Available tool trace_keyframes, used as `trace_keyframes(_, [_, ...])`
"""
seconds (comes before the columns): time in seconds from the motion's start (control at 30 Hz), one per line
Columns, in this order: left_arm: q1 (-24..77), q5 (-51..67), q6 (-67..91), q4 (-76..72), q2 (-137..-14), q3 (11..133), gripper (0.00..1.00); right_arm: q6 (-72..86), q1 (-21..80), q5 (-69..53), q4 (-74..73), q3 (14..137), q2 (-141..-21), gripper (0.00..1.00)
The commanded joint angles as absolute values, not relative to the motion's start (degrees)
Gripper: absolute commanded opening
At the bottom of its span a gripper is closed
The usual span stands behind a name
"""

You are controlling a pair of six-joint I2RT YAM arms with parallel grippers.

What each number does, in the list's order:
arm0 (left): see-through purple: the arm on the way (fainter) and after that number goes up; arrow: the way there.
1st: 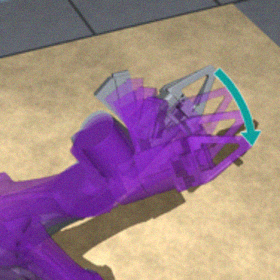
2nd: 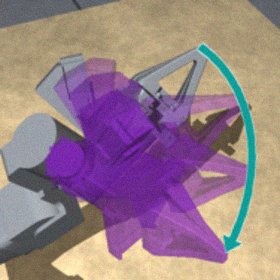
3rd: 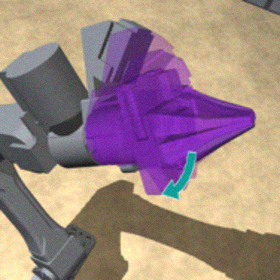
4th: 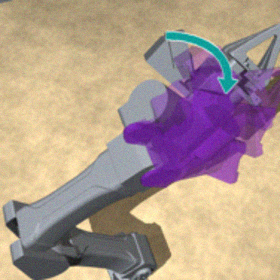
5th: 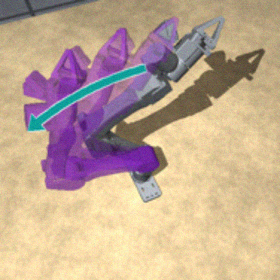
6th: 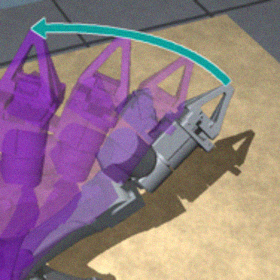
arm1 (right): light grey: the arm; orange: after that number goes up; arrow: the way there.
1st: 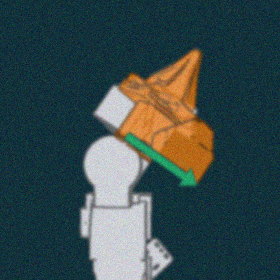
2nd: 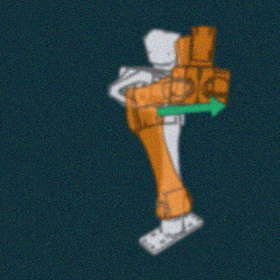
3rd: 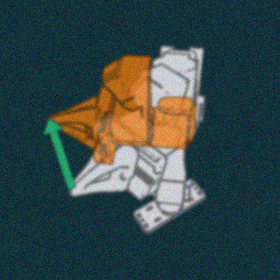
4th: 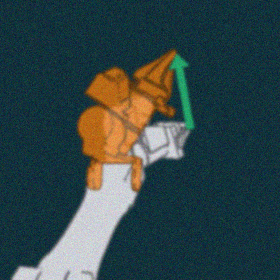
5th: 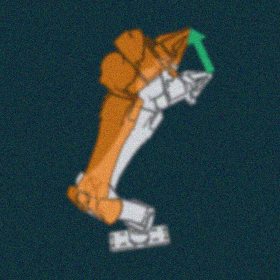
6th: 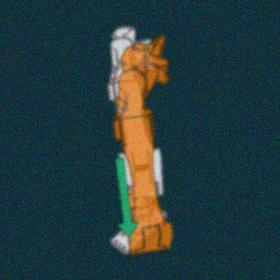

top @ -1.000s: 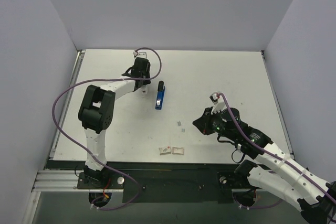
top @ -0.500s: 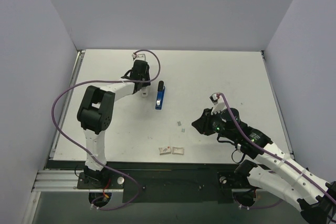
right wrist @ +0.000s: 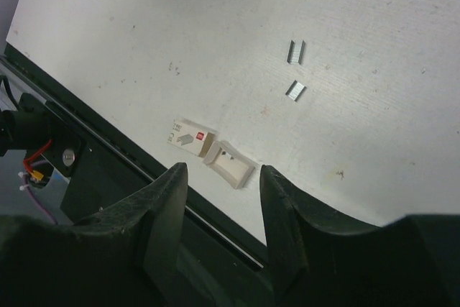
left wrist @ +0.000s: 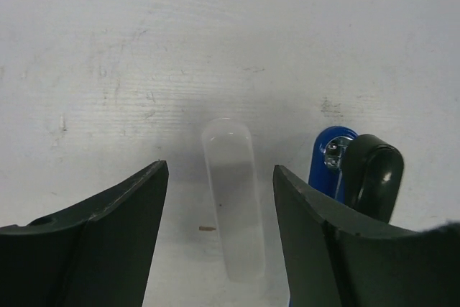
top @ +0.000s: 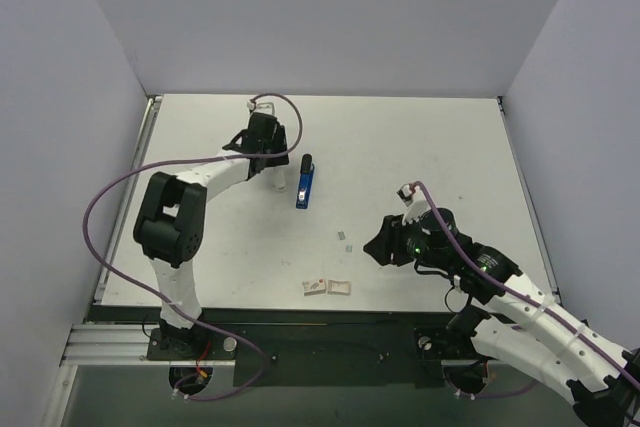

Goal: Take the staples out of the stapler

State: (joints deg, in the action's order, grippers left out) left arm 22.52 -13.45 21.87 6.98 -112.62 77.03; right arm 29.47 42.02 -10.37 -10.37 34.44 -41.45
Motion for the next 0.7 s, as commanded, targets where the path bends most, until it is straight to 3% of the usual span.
trace_keyframes(0.0, [22.76,-15.64,22.58,9.22,-102.31,78.4,0.72,27.6,42.1,-13.01,-14.85,37.0,-41.57,0.42])
trace_keyframes(0.1, [22.76,-14.25,23.46,12.38,-97.49,78.66,0.8,27.42,42.27,-13.71,-16.34,36.22,-42.1,0.42])
trace_keyframes(0.67, [23.2,2.02,24.96,29.08,-66.82,63.73,0.8,32.17,56.77,-6.16,-13.63,28.48,-51.76,0.48])
